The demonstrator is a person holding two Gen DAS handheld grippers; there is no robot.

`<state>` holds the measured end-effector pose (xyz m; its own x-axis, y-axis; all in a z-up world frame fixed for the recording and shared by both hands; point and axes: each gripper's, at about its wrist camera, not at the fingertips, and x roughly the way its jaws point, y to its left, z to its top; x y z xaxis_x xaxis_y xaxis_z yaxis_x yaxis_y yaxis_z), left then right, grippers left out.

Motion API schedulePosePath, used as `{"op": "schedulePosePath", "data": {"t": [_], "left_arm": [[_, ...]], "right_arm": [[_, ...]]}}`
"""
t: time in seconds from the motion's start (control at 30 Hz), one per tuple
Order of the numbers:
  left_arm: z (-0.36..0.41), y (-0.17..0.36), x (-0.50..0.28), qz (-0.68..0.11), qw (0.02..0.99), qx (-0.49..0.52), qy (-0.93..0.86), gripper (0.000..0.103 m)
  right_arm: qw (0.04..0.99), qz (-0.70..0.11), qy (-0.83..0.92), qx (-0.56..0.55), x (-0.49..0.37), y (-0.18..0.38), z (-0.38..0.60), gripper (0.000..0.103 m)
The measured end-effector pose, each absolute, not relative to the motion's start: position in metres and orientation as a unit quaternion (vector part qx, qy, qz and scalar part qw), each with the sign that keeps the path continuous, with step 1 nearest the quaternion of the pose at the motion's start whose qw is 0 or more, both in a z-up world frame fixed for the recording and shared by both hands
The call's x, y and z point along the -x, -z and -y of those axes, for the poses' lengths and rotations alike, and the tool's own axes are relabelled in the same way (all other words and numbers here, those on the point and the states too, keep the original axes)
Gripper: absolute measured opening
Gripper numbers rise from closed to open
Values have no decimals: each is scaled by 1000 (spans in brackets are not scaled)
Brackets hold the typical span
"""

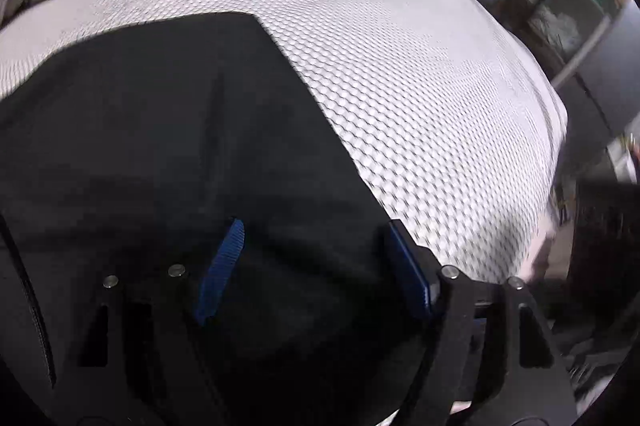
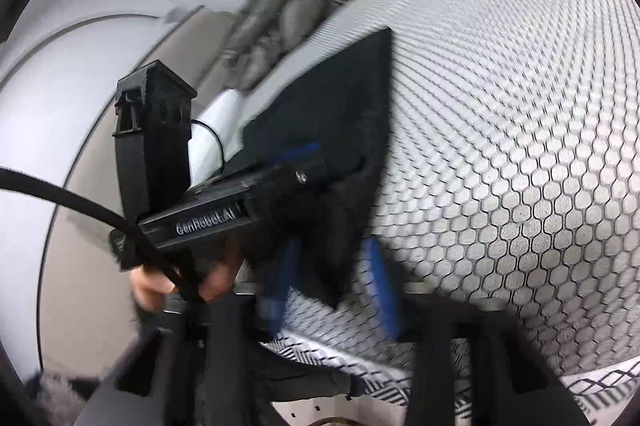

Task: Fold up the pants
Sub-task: 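Release the pants with the left tool while the right tool grasps the folded corner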

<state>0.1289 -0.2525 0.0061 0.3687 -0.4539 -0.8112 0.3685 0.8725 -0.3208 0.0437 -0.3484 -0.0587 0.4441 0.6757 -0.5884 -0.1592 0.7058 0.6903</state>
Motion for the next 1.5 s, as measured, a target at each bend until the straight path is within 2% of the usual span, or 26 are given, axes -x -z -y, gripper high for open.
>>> {"op": "schedulePosePath", "data": {"t": [0.07, 0.3, 0.33, 0.4, 0.47, 0.63, 0.7, 0.83, 1.0, 1.17, 1.27, 1.4, 1.5], "left_arm": [[253, -5, -133, -505, 826, 56, 245, 71], [248, -6, -123, -499, 827, 63, 251, 71], [246, -10, -123, -500, 824, 67, 258, 71], [228, -19, -110, -498, 816, 72, 284, 71], [227, -26, -90, -490, 815, 33, 307, 71], [234, -10, -42, -478, 813, -89, 321, 72], [231, -7, -25, -467, 816, -109, 324, 74], [217, -13, -20, -463, 819, -76, 330, 75], [199, -31, -35, -461, 819, 22, 341, 75], [210, -39, -37, -444, 822, 11, 356, 75], [208, -42, -46, -437, 828, 5, 351, 75], [189, -46, -74, -440, 841, 74, 308, 75], [200, -36, -99, -474, 828, 88, 287, 74]], "right_arm": [[796, -466, -274, -273, -44, 64, 343, 3], [789, -491, -302, -213, -26, 58, 337, 3], [793, -485, -300, -214, -18, 54, 346, 5], [804, -462, -297, -228, -15, 44, 362, 18], [813, -440, -280, -258, -15, 39, 380, 27], [797, -446, -252, -320, -25, 54, 408, 28], [788, -447, -253, -338, -34, 58, 404, 29], [797, -436, -251, -335, -39, 46, 395, 45], [788, -447, -238, -351, -76, 62, 372, 45], [780, -447, -236, -369, -72, 56, 383, 45], [788, -446, -252, -343, -53, 51, 388, 45], [791, -446, -297, -297, -31, 50, 380, 44], [789, -452, -302, -286, -33, 57, 365, 33]]}}
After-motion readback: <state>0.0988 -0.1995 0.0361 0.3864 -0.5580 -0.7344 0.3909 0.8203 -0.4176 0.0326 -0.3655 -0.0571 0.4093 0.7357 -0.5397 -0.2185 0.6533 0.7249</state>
